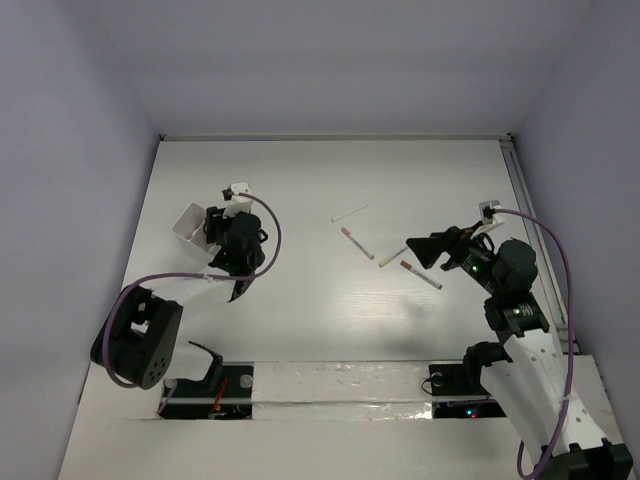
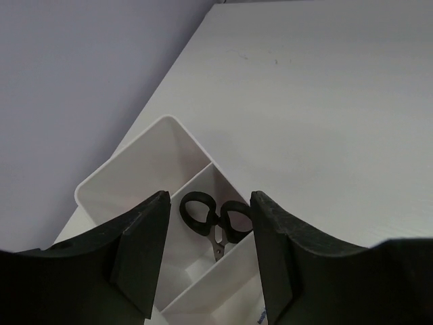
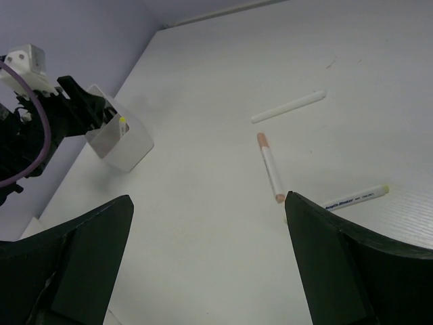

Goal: Sort the stationery into containers
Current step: Place the pen in the storage box, then pick up the pen from the center of the board.

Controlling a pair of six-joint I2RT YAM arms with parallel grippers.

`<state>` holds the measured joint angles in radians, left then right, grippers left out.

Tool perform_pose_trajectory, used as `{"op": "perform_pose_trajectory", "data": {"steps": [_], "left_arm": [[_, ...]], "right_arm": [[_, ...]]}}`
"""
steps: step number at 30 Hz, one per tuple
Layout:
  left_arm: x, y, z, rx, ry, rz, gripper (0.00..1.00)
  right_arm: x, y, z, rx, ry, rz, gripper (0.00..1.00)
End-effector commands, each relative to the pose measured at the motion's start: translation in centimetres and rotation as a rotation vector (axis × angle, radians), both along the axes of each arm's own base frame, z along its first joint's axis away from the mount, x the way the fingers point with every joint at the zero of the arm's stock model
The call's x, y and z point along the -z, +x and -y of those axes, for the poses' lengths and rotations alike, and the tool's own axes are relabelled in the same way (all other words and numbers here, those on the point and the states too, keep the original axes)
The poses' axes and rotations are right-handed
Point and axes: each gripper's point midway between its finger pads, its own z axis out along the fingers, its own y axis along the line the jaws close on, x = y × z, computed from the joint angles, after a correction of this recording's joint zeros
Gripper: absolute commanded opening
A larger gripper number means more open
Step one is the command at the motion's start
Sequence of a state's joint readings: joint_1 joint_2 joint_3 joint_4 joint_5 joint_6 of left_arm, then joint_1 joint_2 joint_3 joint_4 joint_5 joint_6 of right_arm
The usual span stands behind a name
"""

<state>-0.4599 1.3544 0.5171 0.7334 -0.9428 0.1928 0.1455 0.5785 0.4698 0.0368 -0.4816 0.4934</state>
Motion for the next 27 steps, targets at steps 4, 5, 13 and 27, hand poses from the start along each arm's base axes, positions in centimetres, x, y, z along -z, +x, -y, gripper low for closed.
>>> {"op": "perform_pose_trajectory", "data": {"steps": [4, 5, 13, 27], "left_arm": [[-5.1, 0.1, 3.5, 0.089, -0.077, 0.109, 0.49], [-5.4, 0.2, 4.4, 0.125, -0.096, 0.102, 0.49], [-6.3, 3.8, 18.7, 0.669, -0.398, -0.055, 0.49], [0.8, 10.6, 34.9, 1.186, -0.346, -0.508, 0.54]], "right_arm": [[-2.2, 0.2, -0.3, -0.013, 0.004, 0.065, 1.0], [-2.2, 0.2, -0.3, -0.013, 0.003, 0.063, 1.0], [-1.6, 0.7, -0.3, -0.007, 0.004, 0.042, 1.0], [-1.1, 1.0, 0.1, 0.024, -0.002, 0.027, 1.0]]}}
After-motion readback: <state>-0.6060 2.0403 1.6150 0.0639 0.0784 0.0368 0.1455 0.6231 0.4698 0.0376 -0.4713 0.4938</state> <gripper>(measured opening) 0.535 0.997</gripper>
